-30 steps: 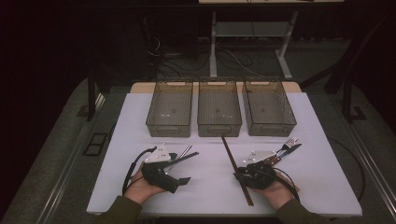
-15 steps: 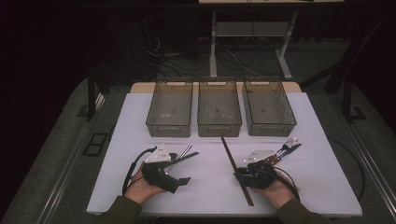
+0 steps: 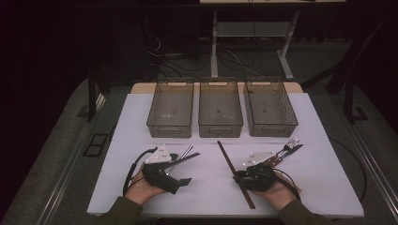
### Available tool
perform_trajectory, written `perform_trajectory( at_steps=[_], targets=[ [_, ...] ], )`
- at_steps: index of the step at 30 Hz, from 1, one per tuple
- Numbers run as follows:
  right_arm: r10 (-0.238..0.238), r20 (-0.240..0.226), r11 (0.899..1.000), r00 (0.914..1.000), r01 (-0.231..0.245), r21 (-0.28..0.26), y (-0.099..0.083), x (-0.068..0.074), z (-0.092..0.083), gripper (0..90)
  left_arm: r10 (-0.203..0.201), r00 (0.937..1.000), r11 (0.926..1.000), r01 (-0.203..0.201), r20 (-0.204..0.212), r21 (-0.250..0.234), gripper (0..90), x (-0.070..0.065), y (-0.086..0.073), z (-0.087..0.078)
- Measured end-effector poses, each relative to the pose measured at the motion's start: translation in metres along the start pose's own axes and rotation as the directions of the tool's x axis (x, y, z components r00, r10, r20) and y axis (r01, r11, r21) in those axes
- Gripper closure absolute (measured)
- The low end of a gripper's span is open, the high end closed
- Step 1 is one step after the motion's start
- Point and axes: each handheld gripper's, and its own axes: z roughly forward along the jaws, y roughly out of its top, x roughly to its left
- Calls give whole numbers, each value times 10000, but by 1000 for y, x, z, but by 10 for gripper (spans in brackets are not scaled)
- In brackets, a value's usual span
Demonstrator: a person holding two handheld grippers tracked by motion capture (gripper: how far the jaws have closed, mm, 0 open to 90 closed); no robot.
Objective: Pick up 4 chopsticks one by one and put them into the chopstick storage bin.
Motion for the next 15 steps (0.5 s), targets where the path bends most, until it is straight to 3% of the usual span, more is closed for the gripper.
perform_trajectory(
  at_steps=[4,9,15],
  targets=[
    [354,70,9990,9993,-352,-271,6,-6,-3,617,-13,10000,10000,13,-17,8,0,1,0,0],
    [762,312,9957,9966,-744,-551,22,-18,2,634,20,10000,10000,-20,-17,11,0,1,0,1],
    [755,627,9967,9952,-736,-330,48,-26,28,662,-34,10000,10000,34,17,-59,0,1,0,-1]
  ],
)
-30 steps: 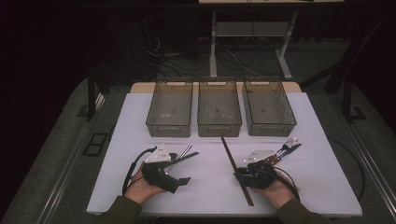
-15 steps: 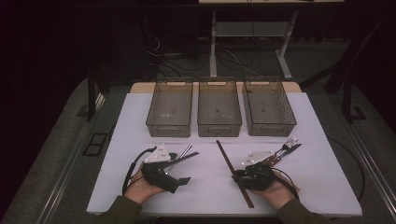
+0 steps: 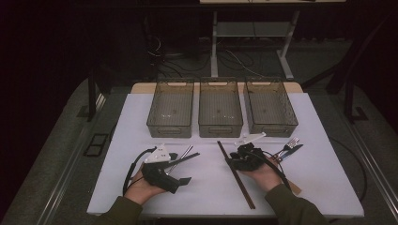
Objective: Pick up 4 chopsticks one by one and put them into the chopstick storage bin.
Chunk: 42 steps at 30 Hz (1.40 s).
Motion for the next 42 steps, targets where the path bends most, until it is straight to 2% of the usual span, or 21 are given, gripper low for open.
perform_trajectory(
  at_steps=[3,7,12,22,42],
  targets=[
    [73,142,9999,9999,-75,128,4,-3,9,675,9,10000,10000,-9,10,-26,0,0,0,0],
    [10,258,9998,9997,-15,188,6,-4,12,697,18,10000,10000,-18,25,-3,0,0,0,0],
    [-499,599,9985,9970,484,258,5,2,13,740,52,10000,10000,-52,22,38,0,0,0,1],
    [-502,500,9985,9975,490,264,5,1,13,748,64,10000,10000,-64,37,48,0,0,0,1],
    [-1332,-75,9901,9911,1334,435,11,11,18,778,46,10000,10000,-46,46,23,0,0,0,0]
  ],
)
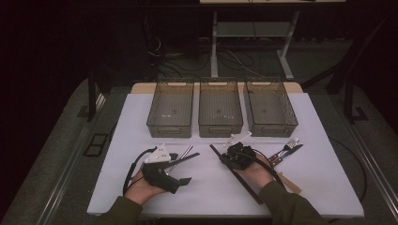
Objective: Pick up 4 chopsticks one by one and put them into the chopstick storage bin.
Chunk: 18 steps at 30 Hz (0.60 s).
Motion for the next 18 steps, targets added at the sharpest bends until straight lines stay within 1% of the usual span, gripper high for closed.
perform_trajectory(
  at_steps=[6,8,10,15,18],
  targets=[
    [-261,-271,9996,9993,262,47,1,2,1,786,-22,10000,10000,22,-10,-76,0,0,0,0],
    [-458,-349,9989,9983,461,76,2,4,1,799,-16,10000,10000,16,-11,-82,0,0,0,0],
    [-699,-317,9975,9971,702,104,2,7,1,799,-27,10000,9999,27,-8,-100,0,0,0,0],
    [-629,-337,9979,9975,632,105,2,7,1,799,27,10000,10000,-27,6,-71,0,0,0,-1],
    [-510,-378,9986,9980,514,88,1,5,1,790,22,10000,10000,-22,7,-67,0,0,0,-1]
  ],
)
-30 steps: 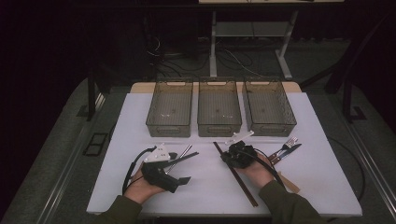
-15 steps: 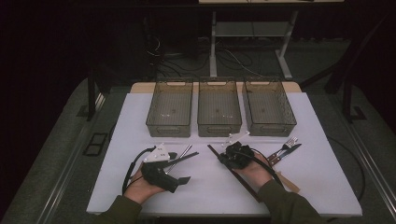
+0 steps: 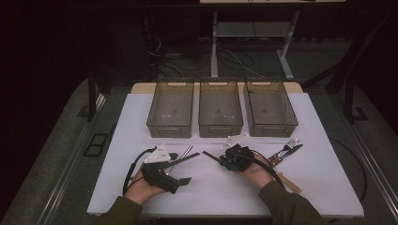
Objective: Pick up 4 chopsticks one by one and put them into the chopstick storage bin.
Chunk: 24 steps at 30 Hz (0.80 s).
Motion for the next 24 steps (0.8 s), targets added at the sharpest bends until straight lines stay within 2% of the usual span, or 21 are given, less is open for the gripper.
perform_trajectory(
  at_steps=[2,4,8,9,11,12,15,17,19,24],
  targets=[
    [180,-34,9998,9998,-180,-81,-1,-1,0,773,5,10000,10000,-5,11,13,0,0,0,0],
    [289,-250,9993,9993,-295,-229,-1,-3,-3,715,21,10000,10000,-21,18,19,0,0,0,0],
    [536,-414,9964,9977,-562,-632,0,-7,-14,654,-13,10000,10000,13,46,-16,0,0,0,-1],
    [659,-485,9939,9966,-698,-853,-1,-8,-23,602,-33,10000,10000,34,38,-56,0,0,0,-1],
    [635,-435,9933,9970,-673,-941,-2,-9,-26,581,-54,10000,9999,54,34,-103,0,0,0,-1],
    [798,-572,9905,9952,-856,-1076,-4,-11,-34,542,-70,10000,9999,71,43,-151,0,0,0,-2],
    [885,-683,9879,9937,-964,-1218,-8,-13,-41,529,-76,10000,9998,77,37,-156,0,0,0,-2],
    [813,-718,9870,9941,-903,-1327,-14,-13,-52,520,-110,9999,9998,110,32,-183,0,0,0,-2],
    [749,-693,9867,9948,-840,-1393,-17,-13,-55,521,-91,10000,9998,91,25,-172,0,0,0,-2],
    [799,-714,9822,9942,-907,-1645,-35,-18,-73,531,-105,9999,9998,105,20,-188,0,0,0,-2]
  ],
)
